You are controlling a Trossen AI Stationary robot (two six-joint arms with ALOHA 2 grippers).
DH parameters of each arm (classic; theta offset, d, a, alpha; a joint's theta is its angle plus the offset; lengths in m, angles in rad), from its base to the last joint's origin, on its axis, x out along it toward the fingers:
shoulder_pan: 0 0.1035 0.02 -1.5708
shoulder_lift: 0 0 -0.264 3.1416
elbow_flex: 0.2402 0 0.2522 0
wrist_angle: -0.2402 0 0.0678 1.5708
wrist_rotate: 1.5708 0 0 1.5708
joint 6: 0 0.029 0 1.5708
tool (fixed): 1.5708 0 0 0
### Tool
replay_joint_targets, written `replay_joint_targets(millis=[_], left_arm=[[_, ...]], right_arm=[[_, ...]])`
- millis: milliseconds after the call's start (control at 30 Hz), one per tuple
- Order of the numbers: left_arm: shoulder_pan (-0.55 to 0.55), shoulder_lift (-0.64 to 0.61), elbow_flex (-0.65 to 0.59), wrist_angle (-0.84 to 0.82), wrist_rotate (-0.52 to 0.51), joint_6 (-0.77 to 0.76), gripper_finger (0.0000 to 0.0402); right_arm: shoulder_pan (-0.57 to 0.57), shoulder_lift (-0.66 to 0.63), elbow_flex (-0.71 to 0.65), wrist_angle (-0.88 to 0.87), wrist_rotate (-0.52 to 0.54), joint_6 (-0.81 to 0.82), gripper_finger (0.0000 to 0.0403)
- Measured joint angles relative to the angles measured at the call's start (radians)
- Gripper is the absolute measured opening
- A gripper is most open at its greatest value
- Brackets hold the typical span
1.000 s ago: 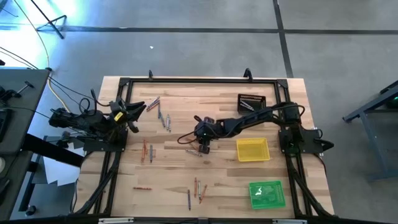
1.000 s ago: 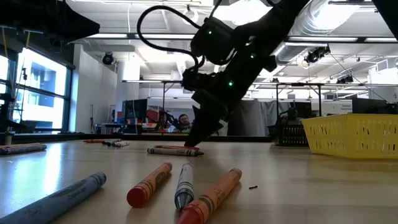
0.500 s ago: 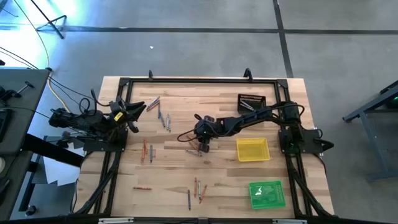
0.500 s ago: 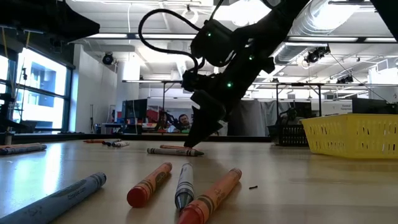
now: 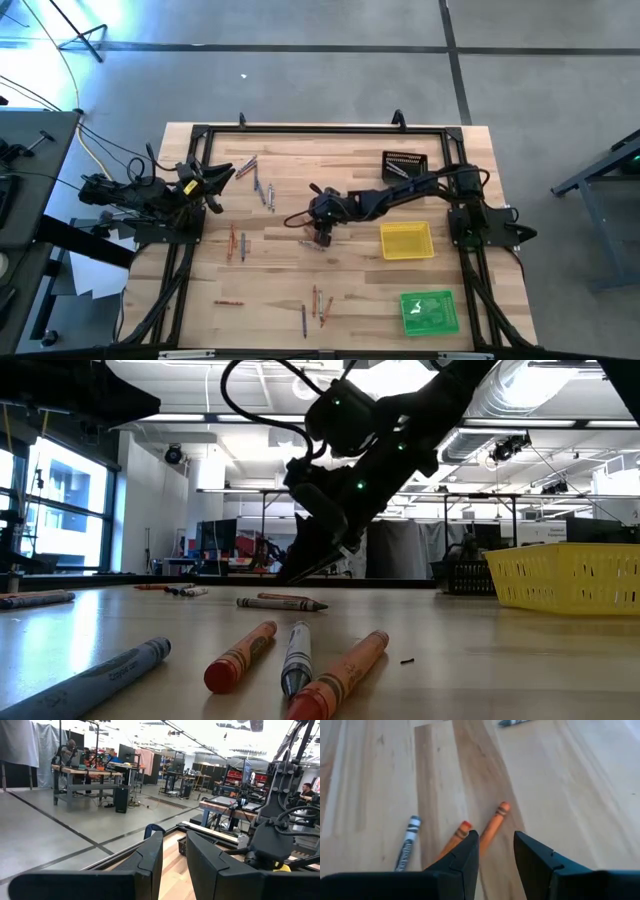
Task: Sort crayons
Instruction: Put the orange crayon into the yellow basket
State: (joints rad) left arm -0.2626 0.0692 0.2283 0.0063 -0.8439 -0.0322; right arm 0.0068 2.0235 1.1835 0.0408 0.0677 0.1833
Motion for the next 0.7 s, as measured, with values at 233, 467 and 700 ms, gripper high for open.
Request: replay_joint_targets(millis=[233, 467, 700], left_arm=[[0.000, 0.000, 0.000, 0.000, 0.000, 0.000, 0.0074], [0.000, 0.000, 0.000, -0.001, 0.000, -0.002, 0.0074], [0.000, 0.000, 0.000, -0.001, 0.000, -0.008, 0.0074]], right_arm=[[0.031, 0.000, 0.000, -0.001, 0.000, 0.033, 0.0117], [0.035, 0.001, 0.000, -0.007, 0.007, 0.045, 0.0117], [0.035, 0.040, -0.001, -0.004, 0.011, 0.049, 0.0117]])
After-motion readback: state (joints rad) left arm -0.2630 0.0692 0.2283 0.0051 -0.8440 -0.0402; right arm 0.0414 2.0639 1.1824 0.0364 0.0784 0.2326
